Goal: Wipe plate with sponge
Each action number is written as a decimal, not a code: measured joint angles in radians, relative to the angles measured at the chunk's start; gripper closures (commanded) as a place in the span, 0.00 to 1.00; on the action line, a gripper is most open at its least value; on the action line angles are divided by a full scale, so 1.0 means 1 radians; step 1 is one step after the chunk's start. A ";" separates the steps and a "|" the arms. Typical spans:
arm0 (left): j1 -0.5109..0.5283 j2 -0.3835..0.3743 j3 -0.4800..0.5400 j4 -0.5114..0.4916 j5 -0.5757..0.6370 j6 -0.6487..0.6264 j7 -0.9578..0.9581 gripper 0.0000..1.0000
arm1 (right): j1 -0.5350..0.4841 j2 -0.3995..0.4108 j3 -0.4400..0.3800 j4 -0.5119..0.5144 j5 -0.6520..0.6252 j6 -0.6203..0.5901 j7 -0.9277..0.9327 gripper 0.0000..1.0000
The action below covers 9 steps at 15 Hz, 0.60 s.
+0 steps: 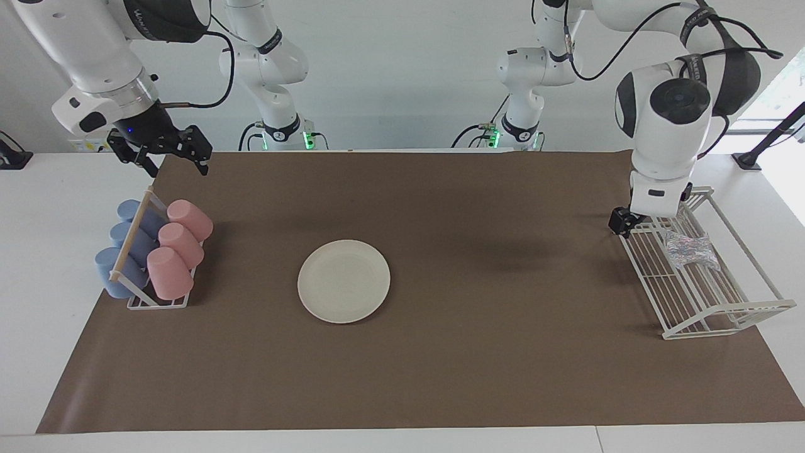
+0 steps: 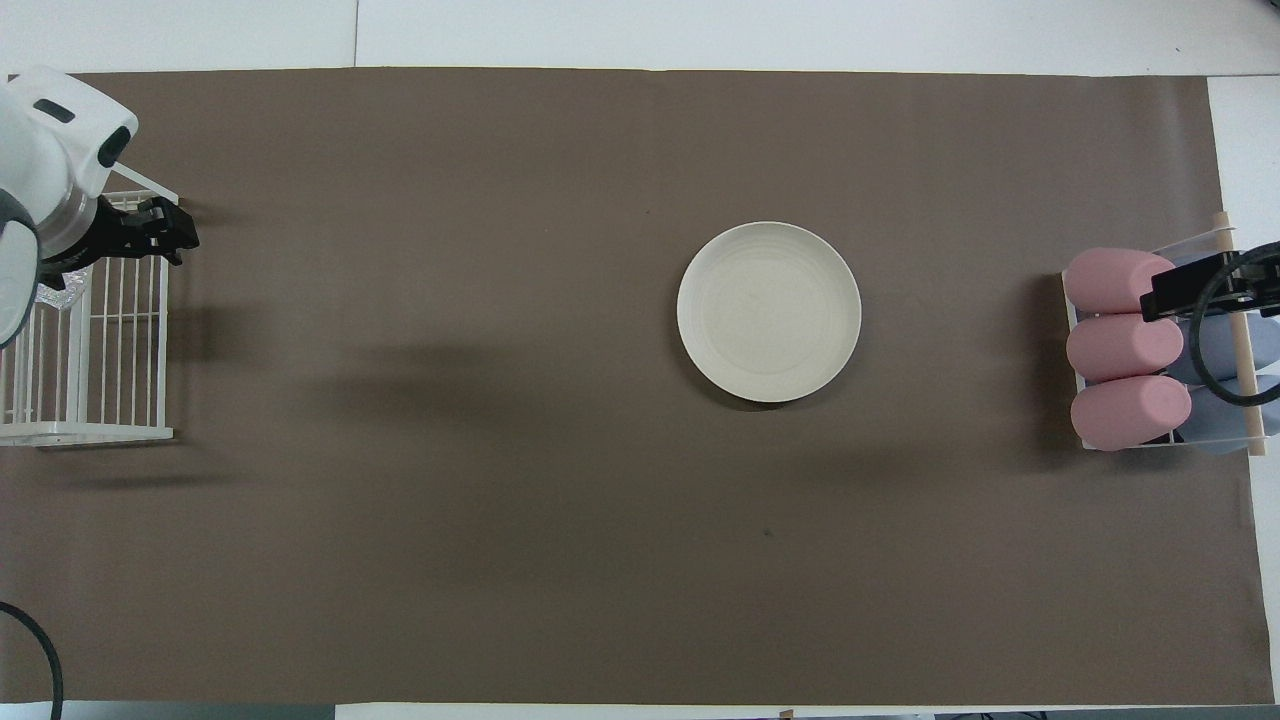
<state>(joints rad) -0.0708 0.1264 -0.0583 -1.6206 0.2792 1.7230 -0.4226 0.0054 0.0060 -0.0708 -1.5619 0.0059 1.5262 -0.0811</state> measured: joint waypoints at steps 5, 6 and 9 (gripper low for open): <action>0.003 -0.108 0.001 -0.013 -0.244 -0.075 0.152 0.00 | 0.000 0.000 0.000 0.000 0.000 0.000 0.000 0.00; 0.002 -0.124 0.001 -0.020 -0.274 -0.090 0.171 0.00 | 0.000 0.000 0.000 0.000 0.000 0.000 0.000 0.00; 0.001 -0.163 -0.002 -0.034 -0.320 -0.161 0.192 0.00 | 0.000 0.000 0.000 0.000 0.000 0.000 0.000 0.00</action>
<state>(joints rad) -0.0702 -0.0366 -0.0599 -1.6544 -0.0407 1.5618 -0.2304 0.0055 0.0060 -0.0709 -1.5619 0.0059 1.5262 -0.0811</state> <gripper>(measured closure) 0.000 0.000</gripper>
